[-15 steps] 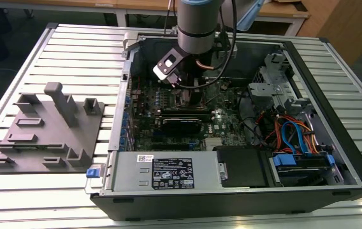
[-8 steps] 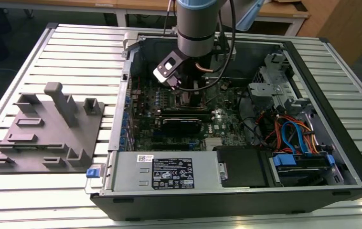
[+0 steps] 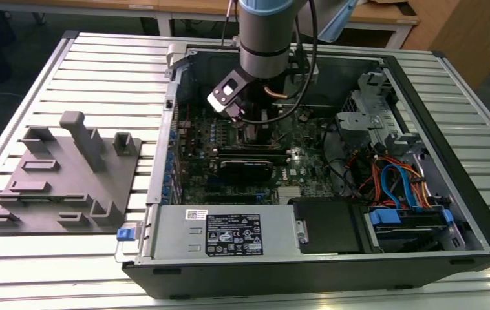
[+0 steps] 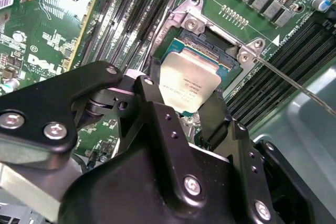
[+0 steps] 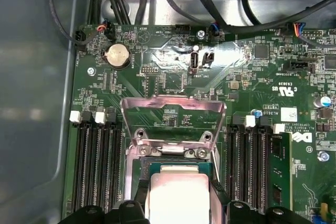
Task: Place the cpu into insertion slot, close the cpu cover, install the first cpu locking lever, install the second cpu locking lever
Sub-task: 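Place the cpu into insertion slot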
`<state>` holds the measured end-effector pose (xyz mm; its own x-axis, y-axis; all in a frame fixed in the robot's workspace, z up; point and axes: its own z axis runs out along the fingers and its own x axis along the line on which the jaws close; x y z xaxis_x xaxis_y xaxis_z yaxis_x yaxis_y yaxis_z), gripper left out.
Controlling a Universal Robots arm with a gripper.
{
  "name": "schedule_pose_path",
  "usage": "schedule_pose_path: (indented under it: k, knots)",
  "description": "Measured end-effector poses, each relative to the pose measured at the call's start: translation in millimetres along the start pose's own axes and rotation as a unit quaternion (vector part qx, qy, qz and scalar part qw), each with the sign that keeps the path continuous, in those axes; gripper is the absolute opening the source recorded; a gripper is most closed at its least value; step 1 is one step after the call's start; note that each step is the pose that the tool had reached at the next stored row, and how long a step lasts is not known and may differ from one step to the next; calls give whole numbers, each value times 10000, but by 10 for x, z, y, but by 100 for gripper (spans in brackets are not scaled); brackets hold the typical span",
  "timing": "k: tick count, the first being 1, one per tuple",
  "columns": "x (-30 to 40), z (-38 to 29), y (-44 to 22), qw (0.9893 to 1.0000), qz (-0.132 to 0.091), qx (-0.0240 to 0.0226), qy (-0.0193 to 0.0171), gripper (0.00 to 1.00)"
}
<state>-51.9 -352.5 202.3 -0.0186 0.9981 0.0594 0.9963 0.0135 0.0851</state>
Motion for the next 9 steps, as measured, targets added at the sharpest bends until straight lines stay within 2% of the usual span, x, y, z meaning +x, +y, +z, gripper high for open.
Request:
schedule_pose_path:
  k: [9]
  knots:
    - [43, 35, -2, 9999, 122, -7, -10, 54]
